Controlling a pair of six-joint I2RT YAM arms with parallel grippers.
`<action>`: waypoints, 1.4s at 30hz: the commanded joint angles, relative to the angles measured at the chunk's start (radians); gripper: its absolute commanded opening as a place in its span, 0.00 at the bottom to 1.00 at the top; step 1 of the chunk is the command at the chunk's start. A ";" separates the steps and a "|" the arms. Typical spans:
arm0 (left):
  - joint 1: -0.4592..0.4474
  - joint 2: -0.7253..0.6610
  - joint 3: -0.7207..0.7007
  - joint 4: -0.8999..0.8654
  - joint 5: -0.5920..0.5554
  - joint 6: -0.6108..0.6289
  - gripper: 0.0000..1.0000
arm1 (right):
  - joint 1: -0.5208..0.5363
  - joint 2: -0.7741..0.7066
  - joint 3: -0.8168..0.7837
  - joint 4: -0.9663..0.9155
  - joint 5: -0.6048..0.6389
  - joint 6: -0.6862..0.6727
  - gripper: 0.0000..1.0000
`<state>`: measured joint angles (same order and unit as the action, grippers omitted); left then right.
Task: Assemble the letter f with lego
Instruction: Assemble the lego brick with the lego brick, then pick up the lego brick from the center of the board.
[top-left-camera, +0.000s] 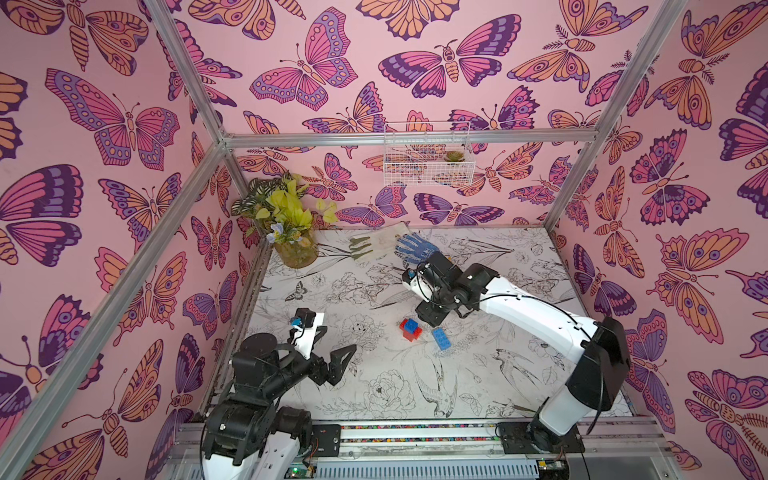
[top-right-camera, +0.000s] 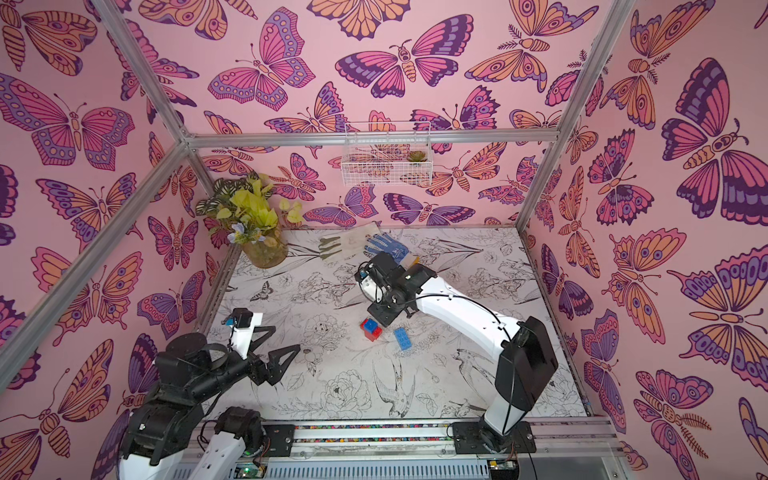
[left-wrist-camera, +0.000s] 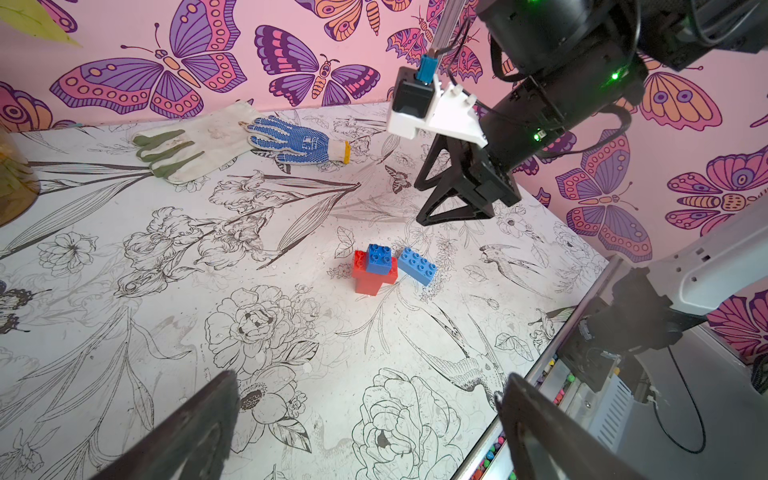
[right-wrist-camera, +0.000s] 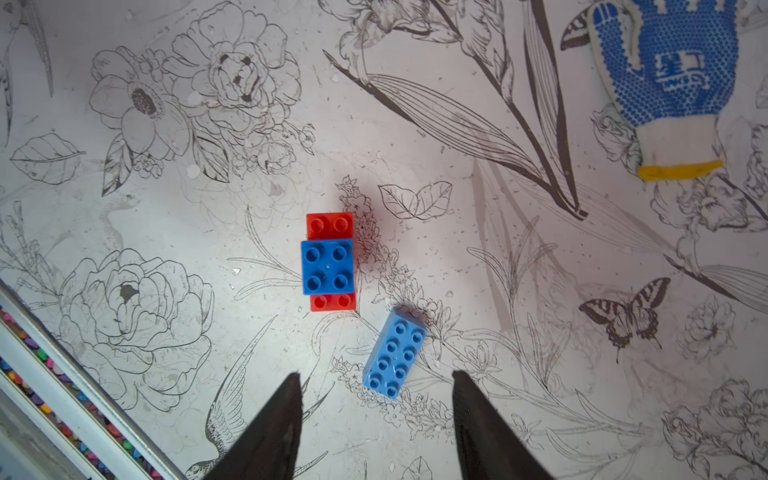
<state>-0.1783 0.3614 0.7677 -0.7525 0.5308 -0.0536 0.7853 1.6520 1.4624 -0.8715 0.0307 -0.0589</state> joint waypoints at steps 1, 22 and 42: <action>-0.010 -0.011 -0.018 0.016 0.009 -0.001 0.99 | -0.019 -0.008 -0.040 -0.038 0.053 0.066 0.58; -0.012 -0.013 -0.018 0.015 0.008 -0.002 0.99 | -0.098 0.079 -0.201 0.080 -0.023 0.113 0.57; -0.013 -0.009 -0.018 0.015 0.005 -0.002 0.99 | -0.116 0.160 -0.240 0.149 -0.081 0.082 0.58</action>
<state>-0.1841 0.3611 0.7677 -0.7525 0.5308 -0.0536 0.6754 1.7931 1.2308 -0.7303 -0.0399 0.0406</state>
